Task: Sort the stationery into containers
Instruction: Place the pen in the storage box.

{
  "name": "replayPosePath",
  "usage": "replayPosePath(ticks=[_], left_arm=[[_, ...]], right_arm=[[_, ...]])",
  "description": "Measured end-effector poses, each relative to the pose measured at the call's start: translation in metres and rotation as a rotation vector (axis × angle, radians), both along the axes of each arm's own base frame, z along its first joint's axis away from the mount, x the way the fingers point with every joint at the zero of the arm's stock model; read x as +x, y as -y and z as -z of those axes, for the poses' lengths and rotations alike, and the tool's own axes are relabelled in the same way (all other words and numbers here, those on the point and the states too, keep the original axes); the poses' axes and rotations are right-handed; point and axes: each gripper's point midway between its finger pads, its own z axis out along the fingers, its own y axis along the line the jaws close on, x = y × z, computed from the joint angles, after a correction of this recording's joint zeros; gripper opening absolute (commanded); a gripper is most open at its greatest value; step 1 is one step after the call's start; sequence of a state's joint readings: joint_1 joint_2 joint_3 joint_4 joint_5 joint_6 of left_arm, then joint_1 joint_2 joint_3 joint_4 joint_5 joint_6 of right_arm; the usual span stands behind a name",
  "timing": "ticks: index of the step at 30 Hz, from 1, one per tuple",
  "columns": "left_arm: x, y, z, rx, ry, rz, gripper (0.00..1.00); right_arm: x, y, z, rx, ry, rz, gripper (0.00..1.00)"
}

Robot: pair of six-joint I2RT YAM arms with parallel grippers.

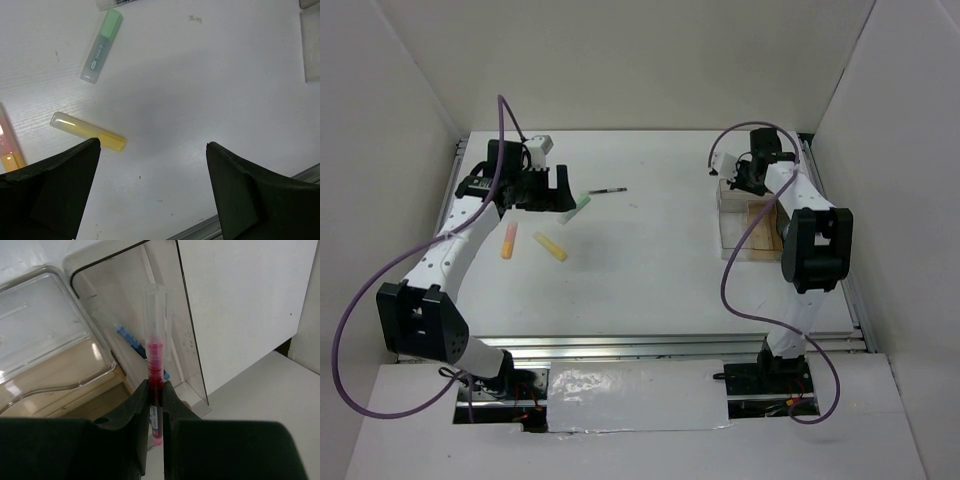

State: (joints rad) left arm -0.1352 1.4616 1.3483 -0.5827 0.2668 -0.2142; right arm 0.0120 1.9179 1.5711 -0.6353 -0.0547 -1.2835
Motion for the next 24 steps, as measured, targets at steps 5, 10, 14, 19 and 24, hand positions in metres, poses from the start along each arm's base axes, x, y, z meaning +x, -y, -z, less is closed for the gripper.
replayPosePath(ticks=[5, 10, 14, 19, 24], left_arm=[[-0.002, -0.005, 0.013, 0.032, -0.044, -0.014, 0.99], [-0.001, -0.012, 0.022, 0.088, -0.076, -0.011, 0.99], [0.006, -0.012, 0.026, 0.135, -0.078, 0.056, 0.97], [0.024, -0.007, 0.019, 0.192, -0.023, 0.212, 0.9], [0.079, 0.005, 0.008, 0.266, 0.078, 0.322, 0.82]], right_arm=[[0.017, 0.007, 0.016, -0.049, 0.011, -0.008, 0.18], [0.027, 0.015, 0.022, -0.083, 0.027, -0.009, 0.44], [0.029, 0.026, 0.018, -0.095, 0.037, 0.005, 0.57], [0.028, 0.03, 0.016, -0.076, 0.04, 0.022, 0.58], [0.019, 0.019, -0.022, 0.056, 0.105, 0.085, 0.72]])
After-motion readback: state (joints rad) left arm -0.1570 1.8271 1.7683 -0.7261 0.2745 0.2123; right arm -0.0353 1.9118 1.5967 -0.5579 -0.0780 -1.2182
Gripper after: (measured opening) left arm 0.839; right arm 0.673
